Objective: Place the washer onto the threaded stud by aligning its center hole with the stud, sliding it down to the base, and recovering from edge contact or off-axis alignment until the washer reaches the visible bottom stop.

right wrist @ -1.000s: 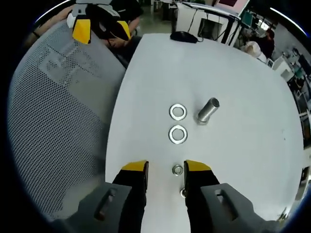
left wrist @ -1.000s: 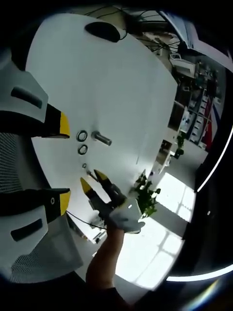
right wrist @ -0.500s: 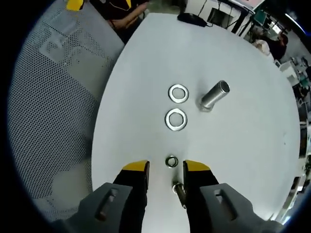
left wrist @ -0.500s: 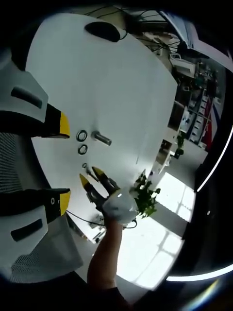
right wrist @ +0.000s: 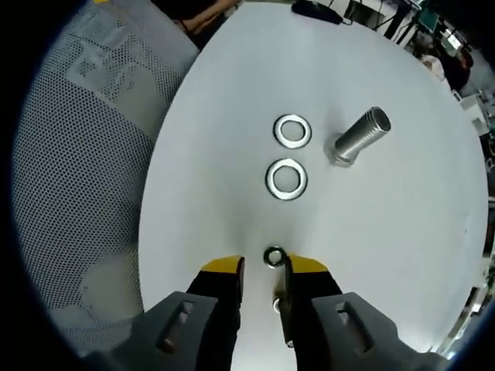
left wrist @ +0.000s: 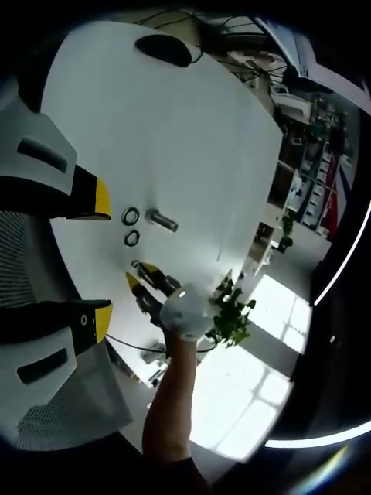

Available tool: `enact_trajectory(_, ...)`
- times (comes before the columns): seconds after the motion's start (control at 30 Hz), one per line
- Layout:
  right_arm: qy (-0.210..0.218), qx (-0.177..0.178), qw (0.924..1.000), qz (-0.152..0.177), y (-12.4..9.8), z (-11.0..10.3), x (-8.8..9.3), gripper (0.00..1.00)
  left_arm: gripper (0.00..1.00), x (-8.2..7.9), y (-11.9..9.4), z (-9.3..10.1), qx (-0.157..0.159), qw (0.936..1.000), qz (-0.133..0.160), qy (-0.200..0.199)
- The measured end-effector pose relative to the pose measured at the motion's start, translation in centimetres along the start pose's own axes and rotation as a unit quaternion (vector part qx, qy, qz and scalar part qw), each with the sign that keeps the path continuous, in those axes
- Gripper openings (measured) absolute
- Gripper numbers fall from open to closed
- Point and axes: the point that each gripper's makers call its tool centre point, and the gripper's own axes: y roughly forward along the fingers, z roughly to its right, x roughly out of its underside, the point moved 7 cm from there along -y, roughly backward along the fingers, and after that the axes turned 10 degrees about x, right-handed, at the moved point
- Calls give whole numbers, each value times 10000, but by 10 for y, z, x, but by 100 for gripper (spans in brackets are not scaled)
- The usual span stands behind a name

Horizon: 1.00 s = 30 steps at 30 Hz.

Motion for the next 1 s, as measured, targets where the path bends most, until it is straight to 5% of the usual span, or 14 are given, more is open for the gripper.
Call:
enact_trajectory(0.53,-69,231,9997,58,0,9,1,21,40,0,1,0,-1,10000,-24,-11)
enact_trajectory(1.0,204,24,9998,72,4,11,4,16,40,1,0,-1,-22,10000,-30,-35)
